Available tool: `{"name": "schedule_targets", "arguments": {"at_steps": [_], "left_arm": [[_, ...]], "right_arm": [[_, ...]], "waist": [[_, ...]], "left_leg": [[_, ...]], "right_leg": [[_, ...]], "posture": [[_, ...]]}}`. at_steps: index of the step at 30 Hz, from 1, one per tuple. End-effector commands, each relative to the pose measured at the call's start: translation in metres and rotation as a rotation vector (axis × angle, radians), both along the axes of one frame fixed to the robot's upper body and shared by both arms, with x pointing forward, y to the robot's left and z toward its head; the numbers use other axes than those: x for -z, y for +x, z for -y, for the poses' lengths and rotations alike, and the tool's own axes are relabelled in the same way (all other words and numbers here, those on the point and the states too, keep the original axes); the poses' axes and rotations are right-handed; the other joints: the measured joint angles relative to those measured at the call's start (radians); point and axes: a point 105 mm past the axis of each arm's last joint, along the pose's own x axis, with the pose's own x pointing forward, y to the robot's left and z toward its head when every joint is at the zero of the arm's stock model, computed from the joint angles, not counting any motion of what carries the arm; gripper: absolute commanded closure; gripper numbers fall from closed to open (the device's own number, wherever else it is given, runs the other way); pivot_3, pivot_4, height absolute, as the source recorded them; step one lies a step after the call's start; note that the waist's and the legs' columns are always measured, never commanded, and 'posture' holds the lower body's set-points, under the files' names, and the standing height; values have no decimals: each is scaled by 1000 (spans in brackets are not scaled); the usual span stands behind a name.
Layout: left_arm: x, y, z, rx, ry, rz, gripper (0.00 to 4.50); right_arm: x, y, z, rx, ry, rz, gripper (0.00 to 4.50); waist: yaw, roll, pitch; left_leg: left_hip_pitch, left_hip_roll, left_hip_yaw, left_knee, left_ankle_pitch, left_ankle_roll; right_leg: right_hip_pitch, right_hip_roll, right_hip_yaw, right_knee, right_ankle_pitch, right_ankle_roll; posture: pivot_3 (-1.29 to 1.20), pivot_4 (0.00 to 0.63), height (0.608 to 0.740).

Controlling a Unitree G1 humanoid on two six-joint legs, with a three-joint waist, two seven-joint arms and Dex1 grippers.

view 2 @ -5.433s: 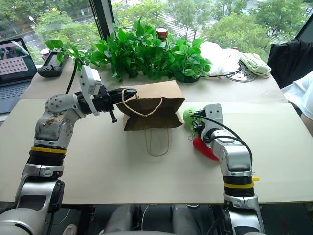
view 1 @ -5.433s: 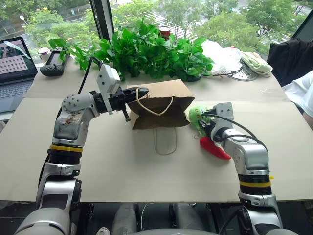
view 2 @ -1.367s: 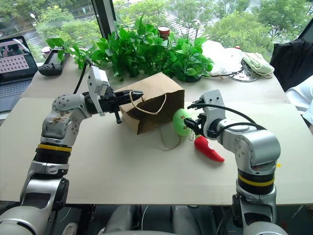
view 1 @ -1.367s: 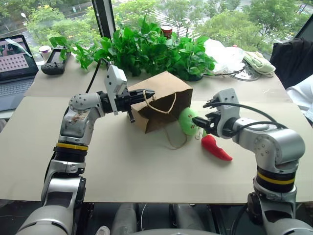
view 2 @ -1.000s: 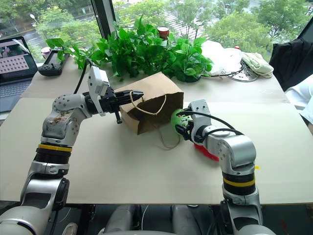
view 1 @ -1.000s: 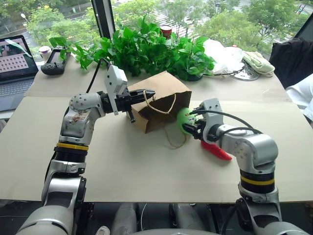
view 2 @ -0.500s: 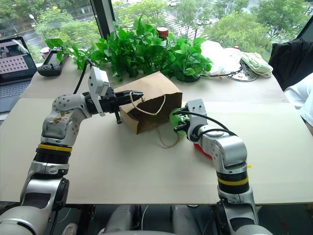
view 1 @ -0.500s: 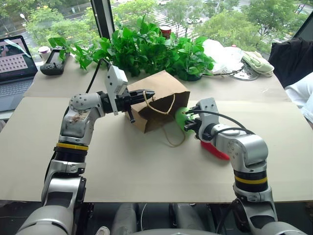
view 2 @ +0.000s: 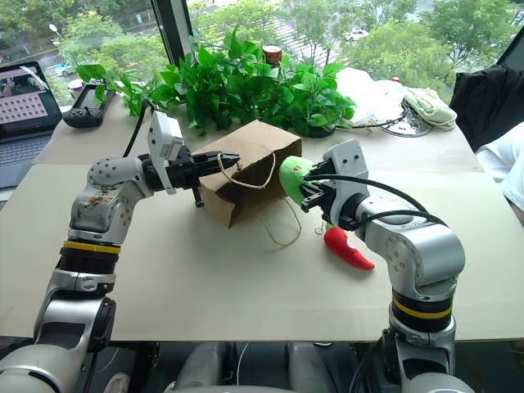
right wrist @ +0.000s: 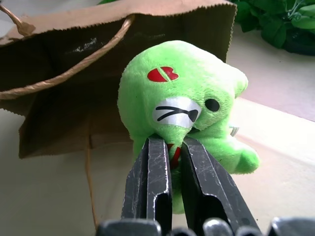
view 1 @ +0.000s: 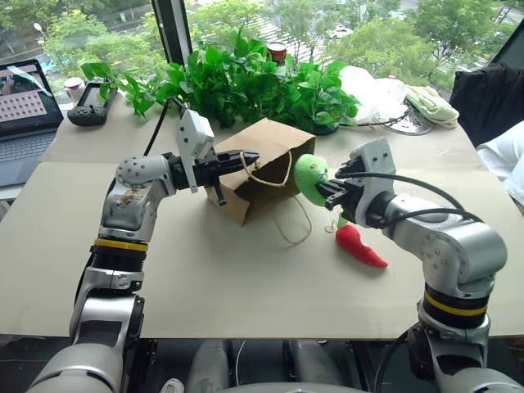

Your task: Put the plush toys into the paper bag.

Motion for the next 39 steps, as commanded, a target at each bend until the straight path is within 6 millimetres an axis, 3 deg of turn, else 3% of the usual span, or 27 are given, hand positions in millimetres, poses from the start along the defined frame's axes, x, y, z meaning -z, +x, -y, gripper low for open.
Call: {"name": "schedule_targets", "arguments": {"at_steps": [1, 8, 20, 26, 39], "left_arm": [[-12, -2, 2, 13, -9, 38, 4500], [-12, -2, 2, 17, -8, 37, 4500], [-12, -1, 2, 23, -6, 36, 4500], [-14, -2, 4, 34, -16, 32, 4500], [-7, -21, 23, 147, -28, -14, 4500]], "right_arm": [[-28, -7, 1, -33, 20, 89, 4057], [-38, -11, 1, -52, 17, 106, 4057], [-3, -8, -6, -62, -159, 23, 4057], [2, -4, -12, -71, -205, 33, 4057], [-5, 44, -65, -95, -267, 130, 4057]], "waist": [[0, 0, 0], [0, 0, 0], [0, 0, 0], [-1, 0, 0], [-2, 0, 0]], "left_leg": [[0, 0, 0, 0, 0, 0], [0, 0, 0, 0, 0, 0], [0, 0, 0, 0, 0, 0], [0, 0, 0, 0, 0, 0], [0, 0, 0, 1, 0, 0]], "right_leg": [[0, 0, 0, 0, 0, 0], [0, 0, 0, 0, 0, 0], [0, 0, 0, 0, 0, 0], [0, 0, 0, 0, 0, 0], [0, 0, 0, 1, 0, 0]], "posture": [[0, 150, 740], [0, 150, 740], [0, 150, 740], [0, 150, 740], [0, 150, 740]]}}
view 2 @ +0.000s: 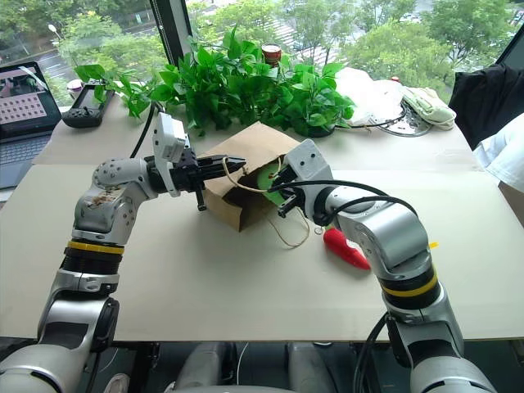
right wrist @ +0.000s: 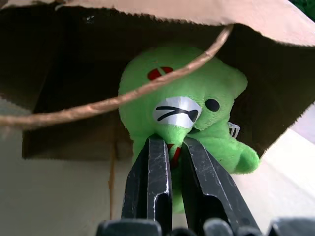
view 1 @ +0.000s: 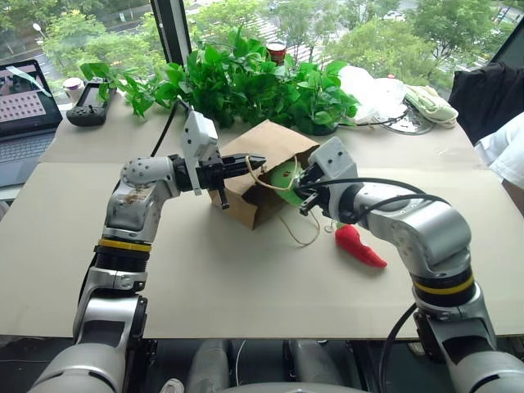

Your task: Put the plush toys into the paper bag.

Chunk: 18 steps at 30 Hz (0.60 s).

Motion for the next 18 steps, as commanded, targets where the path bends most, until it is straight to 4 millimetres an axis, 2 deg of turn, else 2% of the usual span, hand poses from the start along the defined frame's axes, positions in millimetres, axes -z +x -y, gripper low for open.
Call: {"name": "schedule_targets", "arguments": {"at_steps": [1, 3, 5, 7, 13, 16, 18], "left_arm": [[-7, -10, 9, 54, -10, 28, 4500], [-6, -12, 11, 60, -8, 25, 4500], [-6, -12, 12, 62, -7, 23, 4500], [-5, -12, 12, 63, -7, 22, 4500], [-6, -11, 9, 51, 1, 23, 4500], [-5, -10, 8, 46, 5, 24, 4500], [-5, -10, 8, 42, 6, 24, 4500]], "right_arm": [[-20, 18, -16, 5, 27, 104, 4057], [-27, 28, -23, 28, 77, 130, 4057], [-31, 40, -22, 88, 148, 148, 4057], [-30, 47, -19, 121, 131, 176, 4057], [-7, 58, 1, 264, 133, 129, 4057], [-4, 56, 7, 286, 152, 115, 3310], [-5, 50, 6, 257, 190, 89, 2621]], "waist": [[1, 0, 0], [-1, 0, 0], [0, 0, 0], [1, 0, 0], [3, 0, 0], [1, 1, 0], [0, 1, 0]], "left_leg": [[0, 0, 0, 0, 0, 0], [0, 0, 0, 0, 0, 0], [0, 0, 0, 0, 0, 0], [-1, 0, 0, 0, 0, 0], [-2, 0, 0, 0, 0, 0], [-1, 0, 0, -1, 0, 0], [-2, 0, 0, -1, 0, 0]], "right_leg": [[0, 0, 0, 0, 0, 0], [0, 0, 0, 0, 0, 0], [0, 0, 0, 1, 0, 0], [0, 0, 0, 2, 0, 0], [1, 0, 0, 2, 0, 0], [0, 0, 0, 2, 0, 0], [0, 0, 0, 2, 0, 0]], "posture": [[0, 150, 740], [0, 150, 740], [0, 150, 740], [0, 150, 740], [0, 150, 740], [0, 150, 740], [0, 150, 740]]}}
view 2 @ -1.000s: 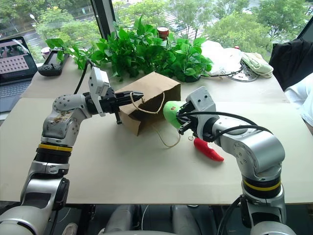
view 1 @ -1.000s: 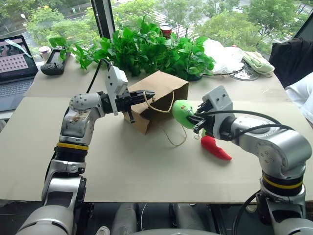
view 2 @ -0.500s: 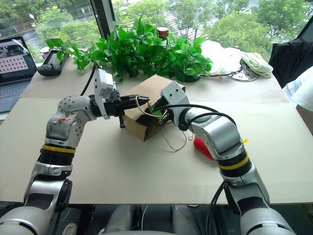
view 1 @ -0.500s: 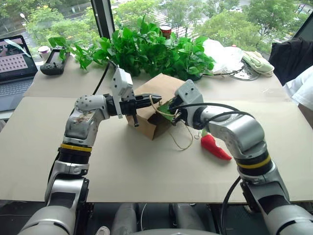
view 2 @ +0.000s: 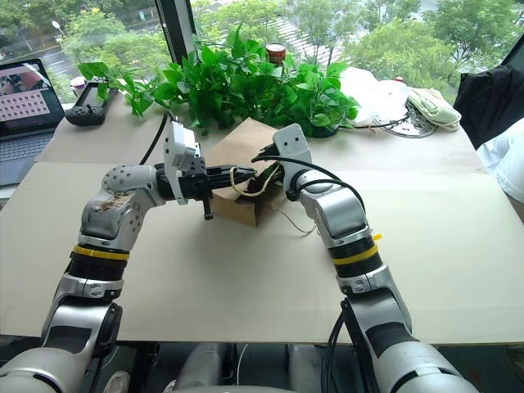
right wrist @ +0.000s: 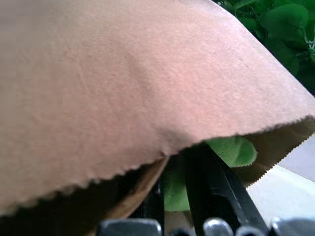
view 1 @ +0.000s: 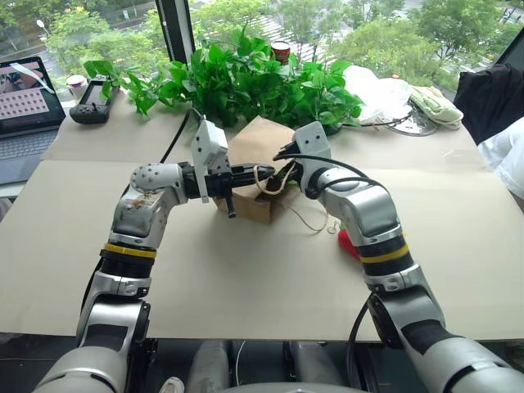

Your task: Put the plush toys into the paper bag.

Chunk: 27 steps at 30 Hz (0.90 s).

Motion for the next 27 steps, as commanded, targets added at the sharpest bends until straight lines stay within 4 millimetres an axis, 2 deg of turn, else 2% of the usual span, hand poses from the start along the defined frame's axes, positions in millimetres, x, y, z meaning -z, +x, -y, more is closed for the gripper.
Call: {"name": "schedule_targets", "arguments": {"at_steps": [1, 4, 9, 13, 16, 21, 27], "left_arm": [[-12, -3, 1, 13, -10, 50, 4500], [-12, -2, 0, 9, -7, 52, 4500], [-12, -2, -2, 4, -4, 54, 4500], [-12, -2, -6, 10, 7, 54, 4500], [-11, -5, -10, 30, 24, 47, 4500], [-8, -7, -15, 54, 51, 36, 4500], [-7, -7, -18, 57, 66, 31, 4500]], "right_arm": [[-21, -8, 2, -31, 80, 39, 2274], [-29, -18, 6, -69, 137, 30, 1251], [-42, -37, 27, -101, 179, 25, 1251], [-48, -68, 54, -174, 110, 5, 1251], [-35, -87, 73, -189, 15, -77, 1251], [-10, -105, 100, -146, -66, -196, 1251], [22, -128, 109, -161, -151, -325, 1251]], "waist": [[-3, 0, 0], [-3, 0, 0], [3, 0, 0], [4, 0, 0], [5, 1, 0], [-3, 1, 0], [1, 1, 0]], "left_leg": [[0, 0, 0, 0, 0, 0], [0, 0, 0, 0, 0, 0], [0, 0, 0, 0, 0, 0], [0, 0, 0, 0, 0, 0], [0, 0, -1, 0, 0, 0], [2, 0, -1, 0, 0, 0], [2, -1, -2, 1, 0, 1]], "right_leg": [[0, 0, 0, 0, 0, 0], [0, 0, 0, 1, 0, 0], [1, 0, 0, 0, 0, 0], [1, 0, 0, -1, 0, 0], [1, 0, 0, -1, 0, 0], [1, 1, 1, -6, 0, 0], [2, 1, 2, -4, 0, 0]], "posture": [[0, 150, 740], [0, 150, 740], [0, 150, 740], [0, 150, 740], [0, 150, 740], [0, 150, 740], [0, 150, 740]]}}
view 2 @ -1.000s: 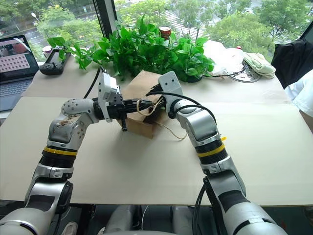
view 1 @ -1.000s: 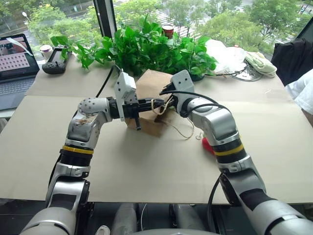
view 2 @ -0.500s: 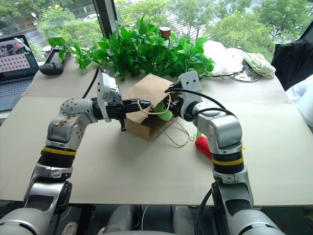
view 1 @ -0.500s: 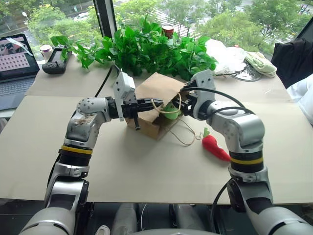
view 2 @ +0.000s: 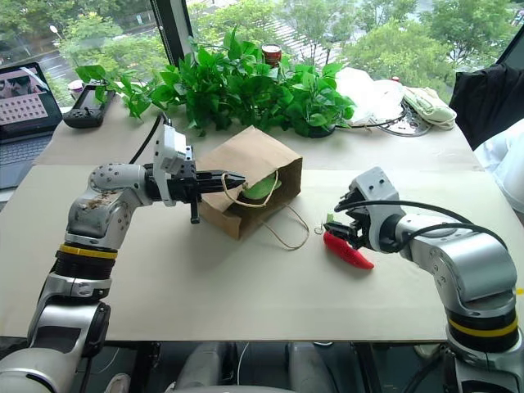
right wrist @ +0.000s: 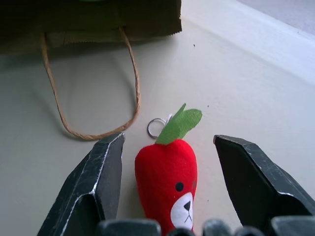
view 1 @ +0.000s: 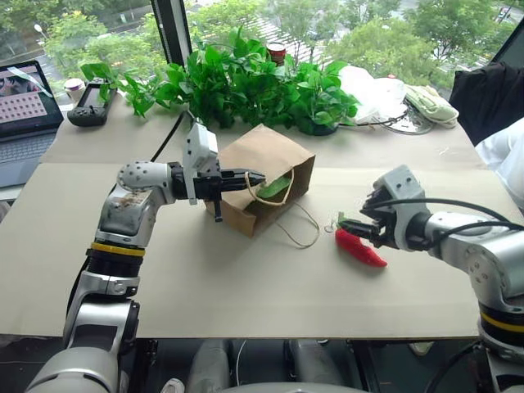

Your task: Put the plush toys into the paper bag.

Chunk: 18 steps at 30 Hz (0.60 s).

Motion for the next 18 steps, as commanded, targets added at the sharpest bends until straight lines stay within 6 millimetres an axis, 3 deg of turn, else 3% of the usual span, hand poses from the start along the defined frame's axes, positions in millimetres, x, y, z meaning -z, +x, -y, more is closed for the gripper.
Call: {"name": "schedule_targets", "arguments": {"at_steps": [1, 5, 10, 15, 18], "left_arm": [[-11, -2, -2, 14, -12, 38, 4500], [-11, -2, -3, 10, -9, 38, 4500], [-11, -1, -3, 1, -11, 40, 4500], [-12, 0, -3, -8, -14, 44, 4500], [-12, 0, -3, -13, -15, 45, 4500]], "right_arm": [[5, -11, -2, -37, -43, -14, 1251], [29, -15, 16, 16, -149, -77, 1251], [48, -18, 24, 23, -184, -124, 1251], [53, -19, 26, 16, -190, -120, 2571], [52, -19, 25, 10, -181, -113, 3667]], "waist": [[1, 0, 0], [2, 0, 0], [2, 0, 0], [3, 0, 0], [3, 0, 0]], "left_leg": [[0, 0, 0, 0, 0, 0], [0, 0, -1, 0, 0, 0], [0, -1, -1, 1, 0, 0], [0, -1, -3, 1, 0, 0], [0, -1, -3, 3, 0, 0]], "right_leg": [[0, 0, 0, 0, 0, 0], [0, 0, 0, 0, 0, 0], [0, 0, 0, 0, 0, 0], [2, 1, 0, -1, 0, 0], [3, 0, 0, 0, 0, 1]], "posture": [[0, 150, 740], [0, 150, 740], [0, 150, 740], [0, 150, 740], [0, 150, 740]]}}
